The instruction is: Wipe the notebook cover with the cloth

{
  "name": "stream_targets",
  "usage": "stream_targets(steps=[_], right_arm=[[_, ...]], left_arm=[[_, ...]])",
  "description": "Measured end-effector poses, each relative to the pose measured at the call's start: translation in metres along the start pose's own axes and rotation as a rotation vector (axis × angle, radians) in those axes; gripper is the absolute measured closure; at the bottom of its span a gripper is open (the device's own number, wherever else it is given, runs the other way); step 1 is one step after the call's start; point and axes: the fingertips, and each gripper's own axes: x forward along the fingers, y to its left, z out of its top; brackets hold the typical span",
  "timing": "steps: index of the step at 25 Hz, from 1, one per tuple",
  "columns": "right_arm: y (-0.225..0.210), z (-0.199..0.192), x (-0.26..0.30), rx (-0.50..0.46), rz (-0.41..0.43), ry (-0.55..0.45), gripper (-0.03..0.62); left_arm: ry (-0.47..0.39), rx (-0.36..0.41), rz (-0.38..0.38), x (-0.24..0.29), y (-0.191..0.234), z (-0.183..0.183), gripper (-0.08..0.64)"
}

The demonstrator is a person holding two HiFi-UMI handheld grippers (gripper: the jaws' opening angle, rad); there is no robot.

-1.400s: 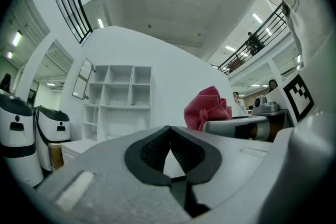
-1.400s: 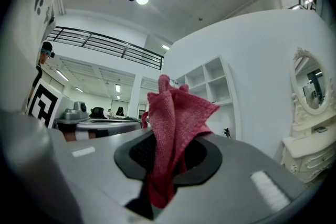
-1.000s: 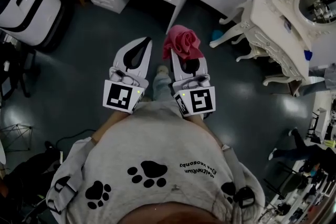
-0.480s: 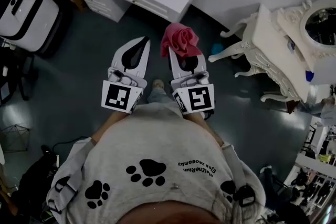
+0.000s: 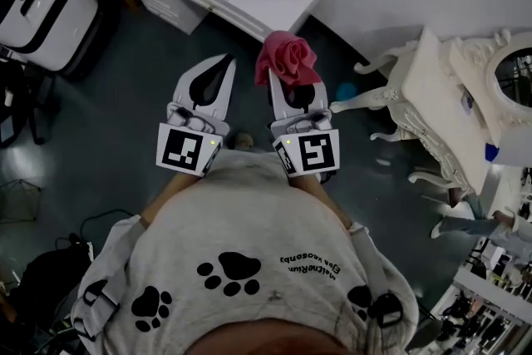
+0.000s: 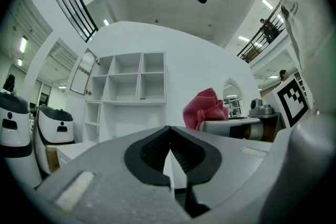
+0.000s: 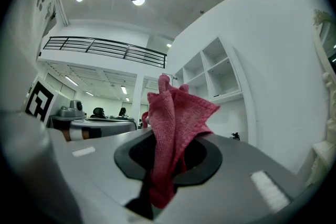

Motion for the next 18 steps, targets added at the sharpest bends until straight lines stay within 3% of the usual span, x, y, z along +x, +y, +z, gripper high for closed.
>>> stream_targets(steps=[10,18], right_arm=[[-0.019,-0.017,0.035,0.016,0.021,0.023,0.528],[-0.051,-0.028,0.104,-0.016,0.01,0.04,0.528]], left_arm=[[0.025,-0.011,0.027,0.032,0.031,-0.017,0.569],[0.019,-0.028,0.0,0.095,0.083,-0.03,0.569]])
